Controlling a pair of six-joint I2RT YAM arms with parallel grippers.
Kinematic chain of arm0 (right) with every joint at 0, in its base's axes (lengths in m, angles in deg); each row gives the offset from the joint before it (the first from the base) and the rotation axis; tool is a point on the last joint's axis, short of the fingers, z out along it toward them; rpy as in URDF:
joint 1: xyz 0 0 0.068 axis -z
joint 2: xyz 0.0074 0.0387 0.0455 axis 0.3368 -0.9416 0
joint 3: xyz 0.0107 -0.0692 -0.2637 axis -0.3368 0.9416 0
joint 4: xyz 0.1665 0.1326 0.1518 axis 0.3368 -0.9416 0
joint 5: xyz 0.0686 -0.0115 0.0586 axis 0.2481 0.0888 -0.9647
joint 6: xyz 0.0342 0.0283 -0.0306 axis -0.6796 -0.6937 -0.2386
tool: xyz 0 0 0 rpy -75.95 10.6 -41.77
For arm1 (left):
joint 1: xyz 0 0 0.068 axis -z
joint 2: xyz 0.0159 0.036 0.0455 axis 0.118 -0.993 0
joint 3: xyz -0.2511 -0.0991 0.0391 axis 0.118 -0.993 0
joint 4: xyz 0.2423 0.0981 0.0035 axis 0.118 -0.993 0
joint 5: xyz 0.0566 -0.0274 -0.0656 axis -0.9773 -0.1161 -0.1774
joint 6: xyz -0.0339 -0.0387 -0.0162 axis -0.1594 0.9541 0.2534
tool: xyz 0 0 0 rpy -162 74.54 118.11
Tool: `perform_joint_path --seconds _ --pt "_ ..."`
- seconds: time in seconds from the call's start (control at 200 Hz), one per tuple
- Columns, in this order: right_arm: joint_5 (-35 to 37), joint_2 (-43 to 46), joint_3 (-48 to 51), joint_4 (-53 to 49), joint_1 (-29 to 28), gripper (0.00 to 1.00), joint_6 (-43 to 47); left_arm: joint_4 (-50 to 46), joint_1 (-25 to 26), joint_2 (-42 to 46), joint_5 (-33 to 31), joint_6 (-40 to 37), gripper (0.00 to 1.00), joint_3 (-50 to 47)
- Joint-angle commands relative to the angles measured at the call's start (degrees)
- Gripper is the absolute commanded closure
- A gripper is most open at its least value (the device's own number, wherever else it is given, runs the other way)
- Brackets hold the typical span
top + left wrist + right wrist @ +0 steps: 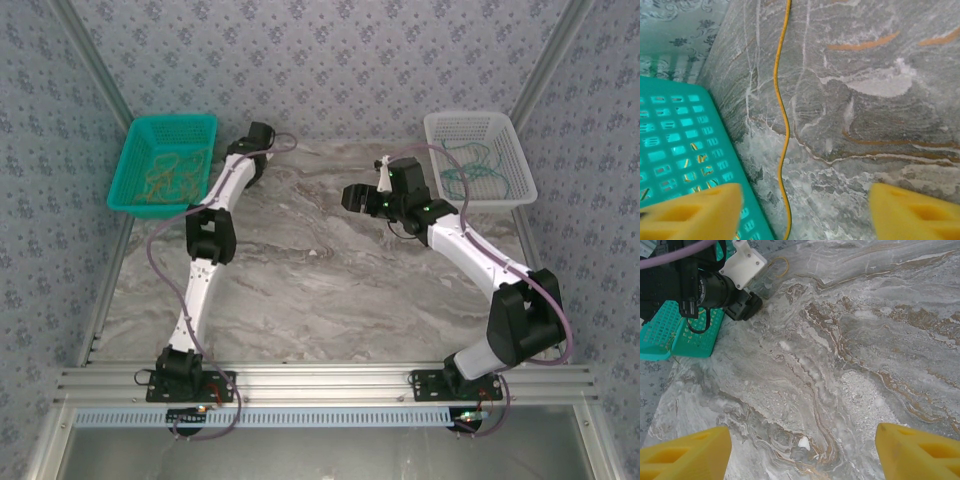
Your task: Untangle the cables
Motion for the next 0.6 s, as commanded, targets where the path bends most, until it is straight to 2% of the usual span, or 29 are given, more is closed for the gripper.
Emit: perform_joint_path --seconds 0.0,0.095,0.16,0.26,0.595 --pt "-0.59 1.34 0.49 1.17 0.39 0.22 -0.32 2.50 -1.42 -1.26 -2.52 -0.87 0.56 1.43" --pt "-0.95 1.34 0.63 1.39 0.39 0.22 -0.50 2.94 -1.89 -0.79 -3.65 -0.38 0.76 2.32" --pt "-0.91 1.28 0.67 1.71 0.31 0.22 -0.61 3.67 -1.82 0.18 -4.20 -0.56 0.81 2.51" --pt "-0.98 1.08 0.44 2.13 0.16 0.22 -0.78 4.31 -1.76 2.58 -3.94 0.83 1.00 2.78" --pt "-0.59 1.16 0.01 1.54 -0.23 0.22 -0.46 1.66 -2.30 15.65 1.47 10.68 1.00 2.80"
